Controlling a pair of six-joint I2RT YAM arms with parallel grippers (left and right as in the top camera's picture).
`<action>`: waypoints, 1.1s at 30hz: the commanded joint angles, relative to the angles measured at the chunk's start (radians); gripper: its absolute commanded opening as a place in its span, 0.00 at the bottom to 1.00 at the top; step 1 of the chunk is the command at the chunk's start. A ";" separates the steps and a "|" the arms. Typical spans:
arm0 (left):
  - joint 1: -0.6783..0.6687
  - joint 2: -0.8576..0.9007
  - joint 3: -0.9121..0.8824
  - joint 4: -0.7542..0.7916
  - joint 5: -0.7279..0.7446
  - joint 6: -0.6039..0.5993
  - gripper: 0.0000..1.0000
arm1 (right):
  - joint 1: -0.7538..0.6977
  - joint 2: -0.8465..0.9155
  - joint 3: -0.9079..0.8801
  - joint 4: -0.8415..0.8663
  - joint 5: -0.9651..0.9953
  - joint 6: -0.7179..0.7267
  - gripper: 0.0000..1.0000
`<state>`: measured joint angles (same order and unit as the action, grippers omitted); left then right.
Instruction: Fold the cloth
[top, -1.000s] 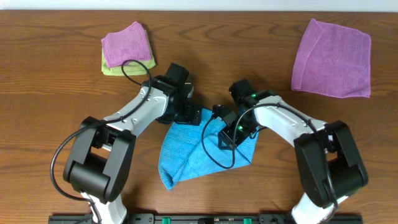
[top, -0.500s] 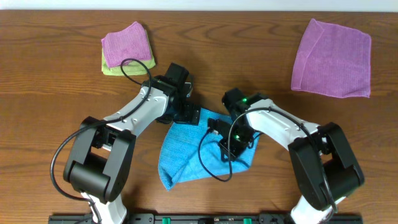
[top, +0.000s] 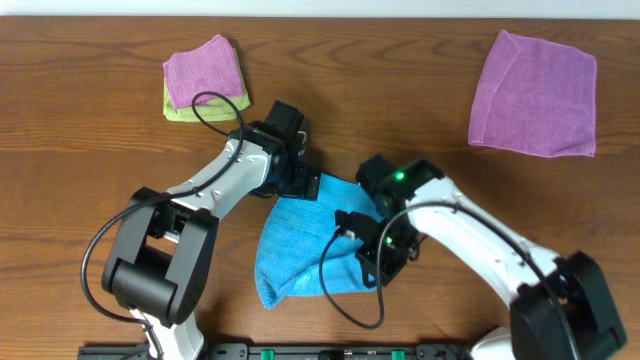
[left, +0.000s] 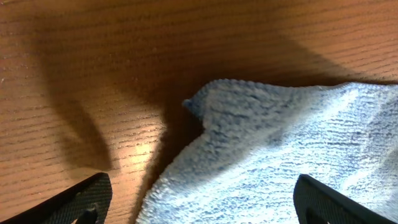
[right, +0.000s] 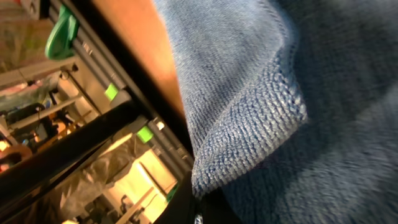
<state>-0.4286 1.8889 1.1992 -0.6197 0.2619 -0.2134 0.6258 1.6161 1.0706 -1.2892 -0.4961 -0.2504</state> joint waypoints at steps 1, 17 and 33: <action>-0.004 0.010 -0.003 0.001 -0.011 -0.003 0.95 | 0.066 -0.019 0.003 -0.005 -0.018 0.089 0.03; -0.004 0.010 -0.003 0.000 -0.058 0.000 0.98 | 0.425 -0.023 -0.017 -0.005 0.055 0.272 0.43; -0.004 0.010 -0.003 -0.005 -0.051 0.000 0.98 | 0.505 -0.024 -0.019 0.061 0.483 0.553 0.71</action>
<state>-0.4286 1.8889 1.1992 -0.6205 0.2207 -0.2131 1.1427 1.6070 1.0580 -1.2480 -0.1917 0.1764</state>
